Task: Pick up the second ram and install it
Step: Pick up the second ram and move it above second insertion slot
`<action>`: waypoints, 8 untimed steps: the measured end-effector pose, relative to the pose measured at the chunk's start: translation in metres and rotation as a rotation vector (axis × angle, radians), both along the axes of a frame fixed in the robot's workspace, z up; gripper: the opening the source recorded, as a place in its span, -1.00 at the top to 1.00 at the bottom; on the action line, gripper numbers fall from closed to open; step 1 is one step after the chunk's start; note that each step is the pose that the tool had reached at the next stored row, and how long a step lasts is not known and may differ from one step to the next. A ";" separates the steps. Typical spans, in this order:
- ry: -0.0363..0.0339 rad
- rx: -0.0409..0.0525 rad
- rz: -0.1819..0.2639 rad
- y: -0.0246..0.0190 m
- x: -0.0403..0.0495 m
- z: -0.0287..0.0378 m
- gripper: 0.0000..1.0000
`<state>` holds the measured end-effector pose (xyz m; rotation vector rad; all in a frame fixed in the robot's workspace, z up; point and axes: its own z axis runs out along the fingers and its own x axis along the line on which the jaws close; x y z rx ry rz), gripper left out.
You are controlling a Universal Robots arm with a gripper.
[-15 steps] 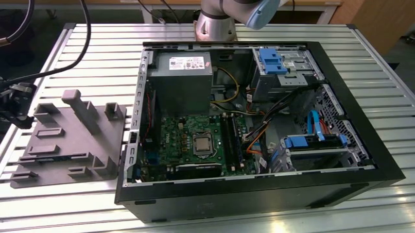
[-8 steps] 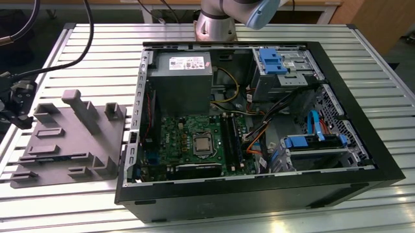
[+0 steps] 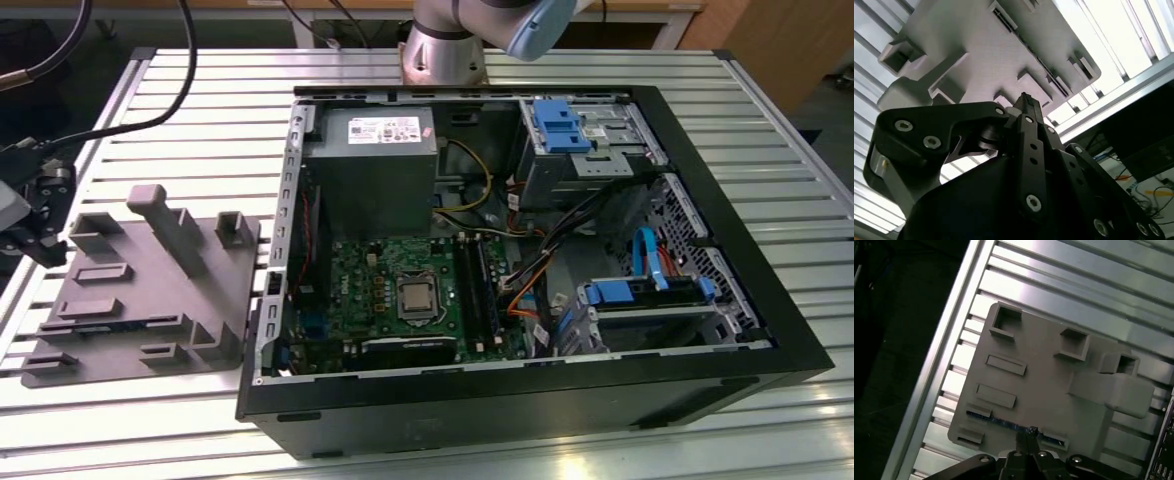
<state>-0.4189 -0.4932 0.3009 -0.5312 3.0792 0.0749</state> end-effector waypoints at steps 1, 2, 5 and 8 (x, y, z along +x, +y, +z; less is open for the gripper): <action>0.0000 0.0000 0.018 0.0000 0.0000 -0.0002 0.79; 0.0000 0.0000 0.036 0.0000 0.0000 -0.0005 0.79; 0.0000 0.0000 0.092 0.0000 0.0000 -0.0012 0.79; 0.0000 0.0000 0.145 0.0000 0.0000 -0.0019 0.79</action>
